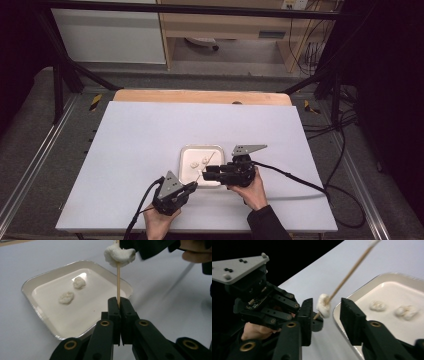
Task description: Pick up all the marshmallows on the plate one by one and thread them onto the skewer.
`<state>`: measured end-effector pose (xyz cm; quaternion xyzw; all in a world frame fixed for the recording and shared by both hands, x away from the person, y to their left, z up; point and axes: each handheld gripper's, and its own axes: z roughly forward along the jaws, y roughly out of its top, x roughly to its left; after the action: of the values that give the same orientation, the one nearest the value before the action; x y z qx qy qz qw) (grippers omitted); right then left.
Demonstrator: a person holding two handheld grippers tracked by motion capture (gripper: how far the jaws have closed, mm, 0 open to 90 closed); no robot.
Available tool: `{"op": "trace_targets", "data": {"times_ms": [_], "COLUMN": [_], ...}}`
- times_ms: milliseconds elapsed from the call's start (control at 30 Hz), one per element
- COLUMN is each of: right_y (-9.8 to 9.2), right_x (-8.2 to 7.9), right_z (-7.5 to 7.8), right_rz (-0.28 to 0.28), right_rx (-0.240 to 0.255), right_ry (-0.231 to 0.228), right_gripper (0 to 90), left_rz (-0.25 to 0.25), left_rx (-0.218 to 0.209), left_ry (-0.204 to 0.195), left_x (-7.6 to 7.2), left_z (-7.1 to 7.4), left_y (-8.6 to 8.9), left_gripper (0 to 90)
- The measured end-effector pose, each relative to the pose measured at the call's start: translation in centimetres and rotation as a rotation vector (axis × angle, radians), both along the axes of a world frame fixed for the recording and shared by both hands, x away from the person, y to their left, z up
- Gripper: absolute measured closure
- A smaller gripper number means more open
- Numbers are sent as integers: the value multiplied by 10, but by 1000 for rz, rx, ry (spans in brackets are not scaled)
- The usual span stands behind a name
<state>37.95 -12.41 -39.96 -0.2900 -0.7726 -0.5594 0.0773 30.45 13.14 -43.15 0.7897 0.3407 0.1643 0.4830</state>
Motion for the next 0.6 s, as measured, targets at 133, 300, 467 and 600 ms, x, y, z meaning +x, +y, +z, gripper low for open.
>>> {"op": "trace_targets", "data": {"times_ms": [133,300,467,600], "right_y": [-7,-7,4,19], "right_x": [2,13,30,44], "right_z": [6,3,-6,-14], "right_rz": [-62,-139,-174,-171], "right_rx": [-60,-152,-252,-330], "right_ry": [-91,-157,-177,-191], "right_gripper": [457,299,243,258], "left_rz": [26,34,32,33], "left_rx": [-12,-6,-13,-8], "left_ry": [3,-6,0,11], "left_x": [-1,-3,-3,-1], "left_z": [-3,-2,-3,-6], "left_y": [13,21,24,26], "left_gripper": [882,881,881,880]}}
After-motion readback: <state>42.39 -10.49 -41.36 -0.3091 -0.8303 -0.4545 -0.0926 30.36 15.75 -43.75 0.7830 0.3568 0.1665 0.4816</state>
